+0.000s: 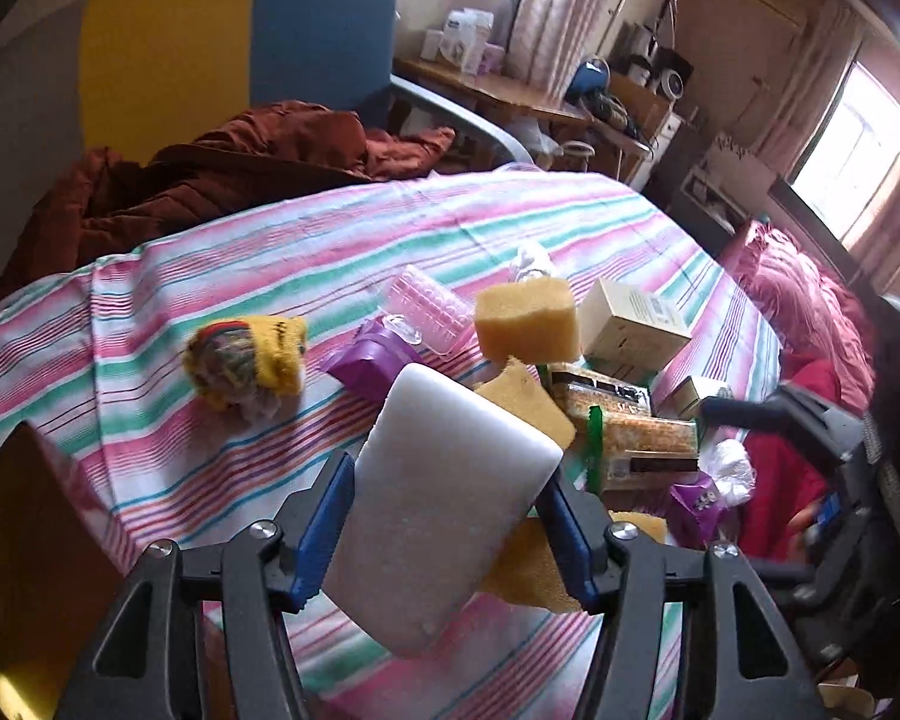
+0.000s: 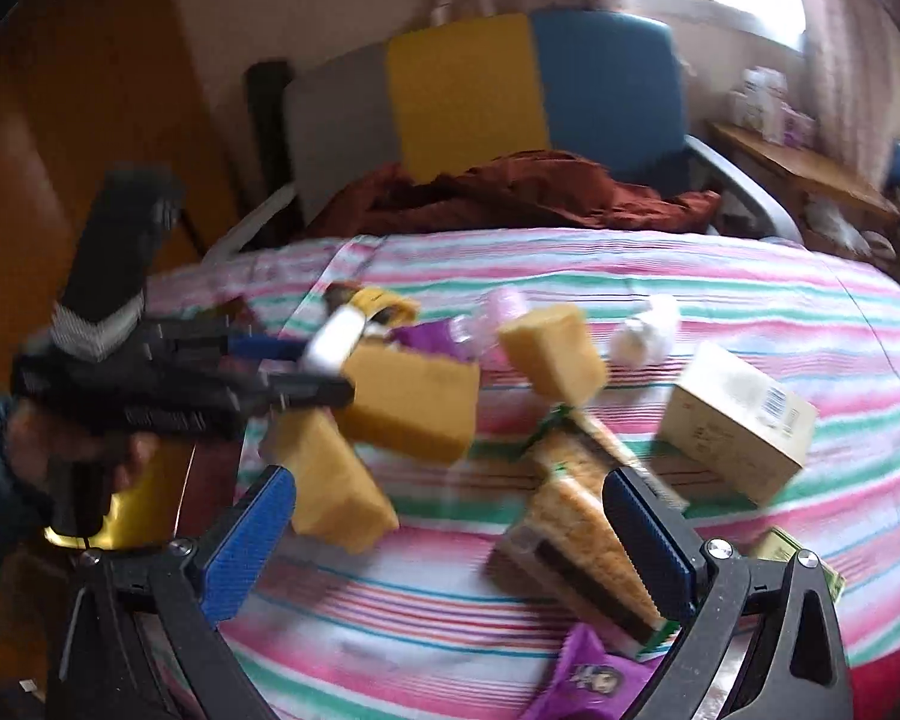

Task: Organize objects
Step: 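Grasp the white block with the left gripper while the right gripper grasps a yellow sponge, then carry the white block and yellow sponge over the gold tray and open both grippers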

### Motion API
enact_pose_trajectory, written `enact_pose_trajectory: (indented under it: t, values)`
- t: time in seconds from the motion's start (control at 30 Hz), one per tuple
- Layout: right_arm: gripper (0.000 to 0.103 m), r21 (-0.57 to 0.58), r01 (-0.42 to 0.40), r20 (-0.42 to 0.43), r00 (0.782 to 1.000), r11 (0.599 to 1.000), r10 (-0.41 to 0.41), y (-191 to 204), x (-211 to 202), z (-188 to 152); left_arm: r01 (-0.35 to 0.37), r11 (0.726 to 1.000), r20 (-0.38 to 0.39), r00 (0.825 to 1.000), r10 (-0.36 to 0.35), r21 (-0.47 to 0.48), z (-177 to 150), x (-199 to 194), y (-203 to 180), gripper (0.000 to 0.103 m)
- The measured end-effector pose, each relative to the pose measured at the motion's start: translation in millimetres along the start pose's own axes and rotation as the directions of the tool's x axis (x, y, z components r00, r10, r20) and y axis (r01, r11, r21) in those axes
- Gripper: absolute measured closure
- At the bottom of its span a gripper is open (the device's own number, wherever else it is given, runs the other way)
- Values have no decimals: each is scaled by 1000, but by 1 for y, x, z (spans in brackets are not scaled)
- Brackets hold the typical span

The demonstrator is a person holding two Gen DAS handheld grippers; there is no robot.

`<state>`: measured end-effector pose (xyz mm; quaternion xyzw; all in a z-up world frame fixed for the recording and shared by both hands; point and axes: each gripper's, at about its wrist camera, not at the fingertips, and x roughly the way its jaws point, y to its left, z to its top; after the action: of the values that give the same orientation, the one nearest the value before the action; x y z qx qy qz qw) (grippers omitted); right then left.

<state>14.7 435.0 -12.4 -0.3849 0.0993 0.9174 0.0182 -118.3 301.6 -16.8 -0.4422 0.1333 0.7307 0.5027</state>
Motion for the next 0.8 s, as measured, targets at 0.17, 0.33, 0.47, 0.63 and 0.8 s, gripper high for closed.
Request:
enact_pose_trajectory:
  t: [0.17, 0.33, 0.47, 0.63, 0.8]
  values:
    - [7, -59, -47, -82, 996, 997, 42, 20, 18, -1, 68, 997, -10, 998, -69, -38, -5, -7, -1, 40]
    - [10, -103, -107, -166, 982, 989, 89, 31, 36, -7, 70, 996, -21, 997, -71, -48, -12, -4, -11, 40]
    - [39, -115, -87, -204, 977, 990, 62, 32, 45, -14, 51, 999, -24, 998, -51, -9, -18, -6, -24, 41]
    - [63, -137, -92, -233, 971, 986, 58, 34, 52, -16, 64, 995, 28, 998, -62, -77, -19, -24, -17, 41]
    - [25, -109, -133, -216, 971, 985, 107, 33, 47, -14, 43, 991, 79, 996, -33, -130, -28, -53, -10, 41]
